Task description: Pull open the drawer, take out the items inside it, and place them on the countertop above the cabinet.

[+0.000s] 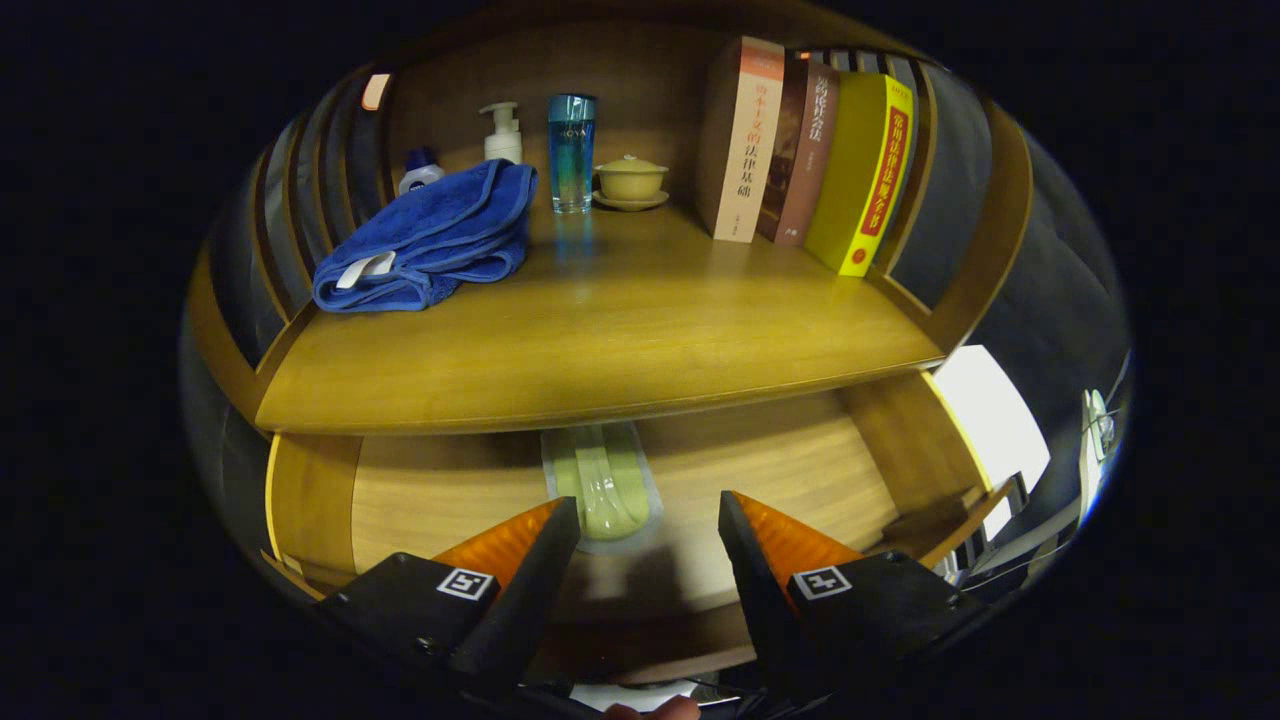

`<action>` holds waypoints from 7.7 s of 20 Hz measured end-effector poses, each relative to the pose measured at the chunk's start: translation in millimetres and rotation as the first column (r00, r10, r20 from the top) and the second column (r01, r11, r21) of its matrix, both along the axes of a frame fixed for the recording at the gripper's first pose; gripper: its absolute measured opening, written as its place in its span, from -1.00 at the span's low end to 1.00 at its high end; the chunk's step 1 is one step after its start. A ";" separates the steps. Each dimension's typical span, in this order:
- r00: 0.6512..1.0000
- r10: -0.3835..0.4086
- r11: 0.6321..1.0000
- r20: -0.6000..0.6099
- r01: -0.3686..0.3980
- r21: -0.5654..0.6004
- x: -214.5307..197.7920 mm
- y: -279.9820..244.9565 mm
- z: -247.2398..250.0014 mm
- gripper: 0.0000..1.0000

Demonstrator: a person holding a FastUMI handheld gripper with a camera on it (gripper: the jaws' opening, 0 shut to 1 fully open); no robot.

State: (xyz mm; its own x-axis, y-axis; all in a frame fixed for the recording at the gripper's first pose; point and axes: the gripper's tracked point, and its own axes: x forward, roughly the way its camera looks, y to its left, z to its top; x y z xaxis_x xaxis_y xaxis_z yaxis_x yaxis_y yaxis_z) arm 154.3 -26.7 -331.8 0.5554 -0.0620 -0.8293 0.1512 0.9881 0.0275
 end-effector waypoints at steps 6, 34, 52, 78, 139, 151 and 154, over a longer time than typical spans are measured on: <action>0.999 0.043 0.997 -0.032 -0.040 0.066 13.6 24.6 -29.9 0.84; 0.999 -0.022 0.997 0.033 0.020 0.079 -14.5 27.6 41.4 -0.43; 0.957 0.075 0.996 0.281 -0.057 -0.072 -46.7 27.7 62.9 -0.52; 0.961 0.134 0.990 0.242 -0.141 0.014 136.2 16.3 85.2 -0.52; 0.678 0.041 0.997 0.734 0.023 -0.076 -122.3 -8.1 176.9 0.95; 0.715 0.044 0.999 0.698 -0.016 -0.048 -156.5 0.6 107.5 0.95; 0.710 0.042 0.999 0.703 -0.016 -0.043 -154.1 -0.7 101.1 0.95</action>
State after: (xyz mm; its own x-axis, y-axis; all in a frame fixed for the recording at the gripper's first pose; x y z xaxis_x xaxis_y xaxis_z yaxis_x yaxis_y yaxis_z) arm 0.2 -27.4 -230.7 0.9793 -0.0543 -0.1950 0.0717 0.9940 0.0830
